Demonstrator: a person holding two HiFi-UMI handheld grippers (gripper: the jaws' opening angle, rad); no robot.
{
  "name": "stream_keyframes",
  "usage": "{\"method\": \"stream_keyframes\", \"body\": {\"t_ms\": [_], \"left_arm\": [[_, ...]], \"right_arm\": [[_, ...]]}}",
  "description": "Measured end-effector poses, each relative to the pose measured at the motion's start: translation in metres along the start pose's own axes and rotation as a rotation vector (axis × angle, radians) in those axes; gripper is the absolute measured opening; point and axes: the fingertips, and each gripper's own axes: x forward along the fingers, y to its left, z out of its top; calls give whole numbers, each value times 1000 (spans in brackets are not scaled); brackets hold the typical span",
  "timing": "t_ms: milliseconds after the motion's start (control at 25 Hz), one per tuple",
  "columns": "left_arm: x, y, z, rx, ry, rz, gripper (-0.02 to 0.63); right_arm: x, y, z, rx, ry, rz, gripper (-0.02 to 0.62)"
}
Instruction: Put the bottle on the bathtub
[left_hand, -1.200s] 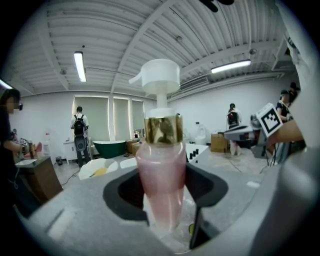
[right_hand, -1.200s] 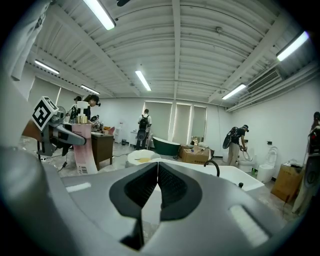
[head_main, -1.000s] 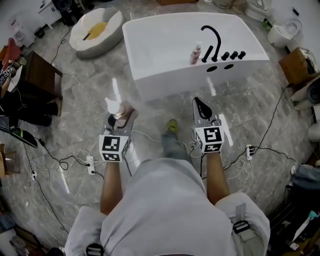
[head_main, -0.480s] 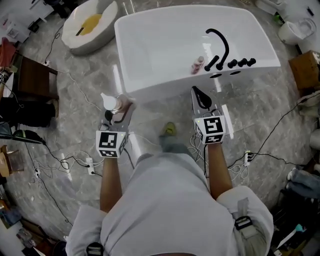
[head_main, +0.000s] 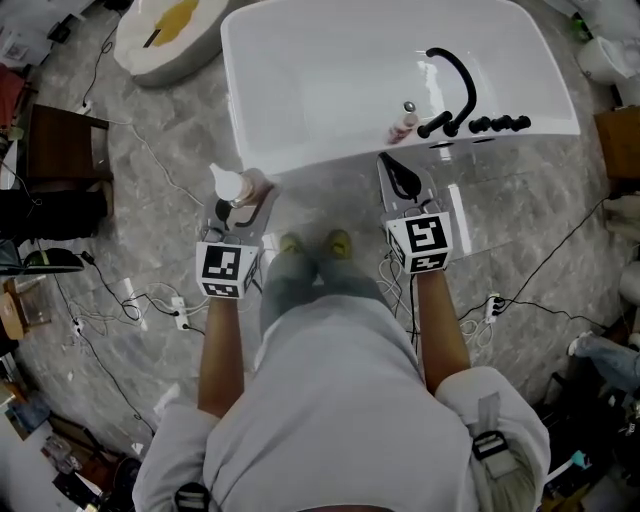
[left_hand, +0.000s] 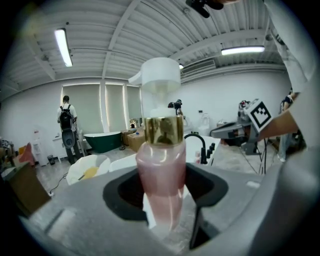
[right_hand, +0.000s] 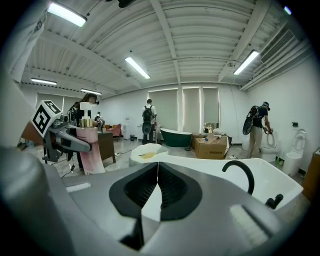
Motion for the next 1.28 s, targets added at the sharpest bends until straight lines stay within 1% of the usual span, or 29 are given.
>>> {"method": "stream_keyframes", "body": {"t_ms": [200,400,640,800,1000,1280], "left_arm": [[39,7,-9,-17,13,-44,227],[77,19,-23,4,31,-100,227],[126,30,-42,29,46,-155,227],[150,35,-66,19,65,-182,227],[179,42,-96,23,70,-207,227],[204,45,-144,3,99,-200,227]], "right_arm": [[25,-9,-15,23,33,7,3],[56,-19,-29,47,60,-13,3],[96,-33,-57,74,98,-20,3],[119,-33,-81,96,127,-10,3],[149,-30,-113,98,153,4,3],[163,-23,-158,133,191,1,3]]}}
